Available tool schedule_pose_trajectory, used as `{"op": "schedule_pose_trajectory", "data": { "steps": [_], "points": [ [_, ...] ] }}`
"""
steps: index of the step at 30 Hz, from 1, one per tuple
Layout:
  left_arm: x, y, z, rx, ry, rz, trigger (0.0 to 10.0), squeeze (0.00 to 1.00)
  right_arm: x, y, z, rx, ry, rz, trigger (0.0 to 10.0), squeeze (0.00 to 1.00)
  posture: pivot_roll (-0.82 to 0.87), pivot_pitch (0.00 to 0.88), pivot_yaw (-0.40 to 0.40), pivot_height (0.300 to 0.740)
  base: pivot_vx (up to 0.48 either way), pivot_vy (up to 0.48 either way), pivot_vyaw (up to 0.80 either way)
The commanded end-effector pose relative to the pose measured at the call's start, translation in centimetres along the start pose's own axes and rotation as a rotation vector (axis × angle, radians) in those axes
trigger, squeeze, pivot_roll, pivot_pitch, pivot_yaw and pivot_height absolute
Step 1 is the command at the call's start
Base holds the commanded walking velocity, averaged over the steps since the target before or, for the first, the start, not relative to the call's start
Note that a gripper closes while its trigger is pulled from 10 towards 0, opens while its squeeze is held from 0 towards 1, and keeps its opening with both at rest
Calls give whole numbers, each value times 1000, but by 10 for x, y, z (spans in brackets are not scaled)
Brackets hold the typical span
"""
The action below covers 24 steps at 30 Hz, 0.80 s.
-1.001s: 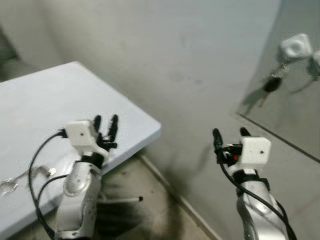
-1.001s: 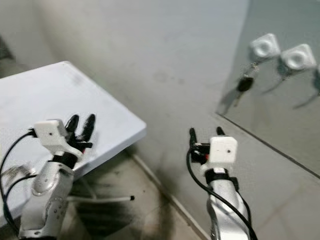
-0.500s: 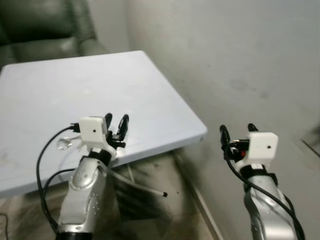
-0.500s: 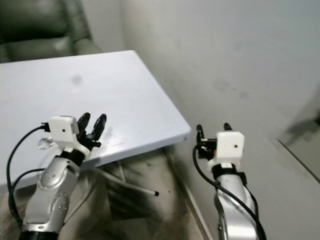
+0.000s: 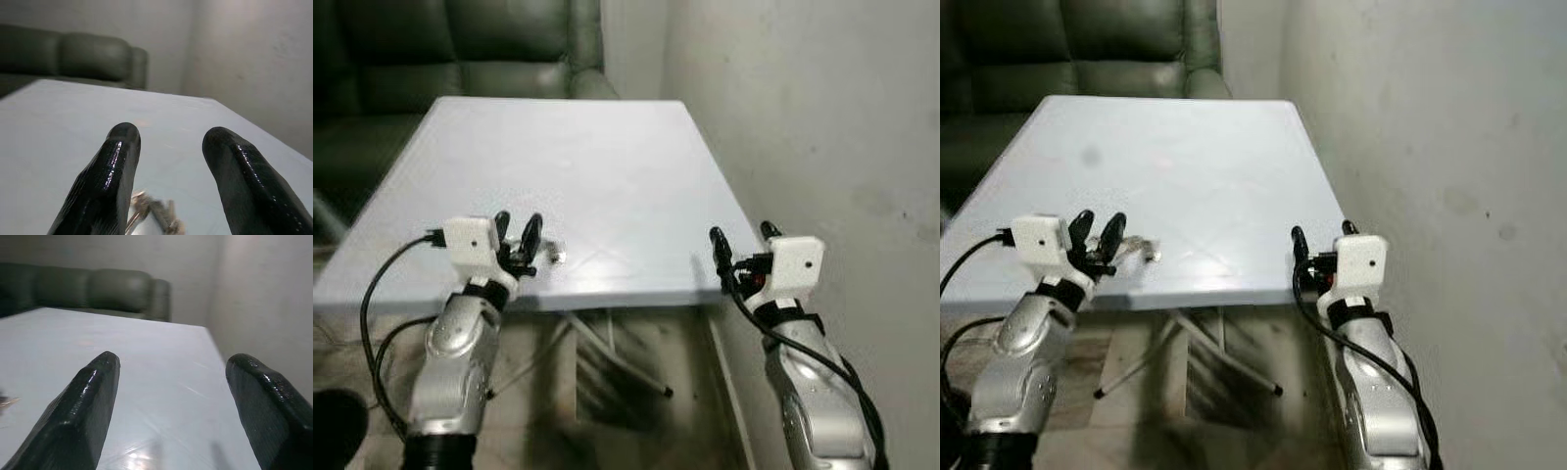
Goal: Hang keys on a hook
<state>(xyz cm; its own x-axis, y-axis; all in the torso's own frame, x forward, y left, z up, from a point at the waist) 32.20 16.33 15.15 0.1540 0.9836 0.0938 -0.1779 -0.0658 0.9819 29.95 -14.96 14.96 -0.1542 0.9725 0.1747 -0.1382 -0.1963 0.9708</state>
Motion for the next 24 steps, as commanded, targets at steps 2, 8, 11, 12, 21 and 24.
{"op": "schedule_pose_trajectory", "data": {
  "steps": [2,8,11,12,21,24],
  "points": [
    [-7,1,4,-7,-29,-3,10000,0,-5,2,1,-15,-2,0,10000,0,-70,0,-39,740,0,0,800],
    [-10,2,10,-14,-33,-56,10000,0,0,6,2,-42,38,53,10000,0,-76,0,-39,740,0,0,133],
    [-11,3,11,-16,-35,-55,10000,0,0,6,1,-40,41,53,10000,0,-78,0,-37,740,0,348,0],
    [-11,3,11,-16,-36,-53,10000,0,0,5,1,-40,42,54,10000,0,-79,0,-36,740,0,458,0],
    [-11,2,12,-21,-38,-50,10000,0,-2,5,1,-38,45,57,10000,0,-78,0,-35,740,0,476,0],
    [-10,2,12,-19,-32,-52,10000,0,-3,5,1,-37,45,60,10000,0,-77,0,-37,740,0,480,0]
  ]
}}
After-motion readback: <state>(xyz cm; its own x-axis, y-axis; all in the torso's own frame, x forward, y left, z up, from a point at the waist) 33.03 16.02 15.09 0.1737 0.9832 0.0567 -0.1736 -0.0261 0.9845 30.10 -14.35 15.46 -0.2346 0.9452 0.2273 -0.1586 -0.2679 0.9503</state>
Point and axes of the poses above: a point about 5 cm out from each wrist's last joint towards the gripper, its own z axis pointing out of the wrist towards the gripper, its own y axis along the axis of the wrist's last joint, x = y × z, the point moved 2 cm from there along z, pointing out of the wrist towards the gripper, and after that the axes turned 13 degrees about z, right-handed, at the moved point
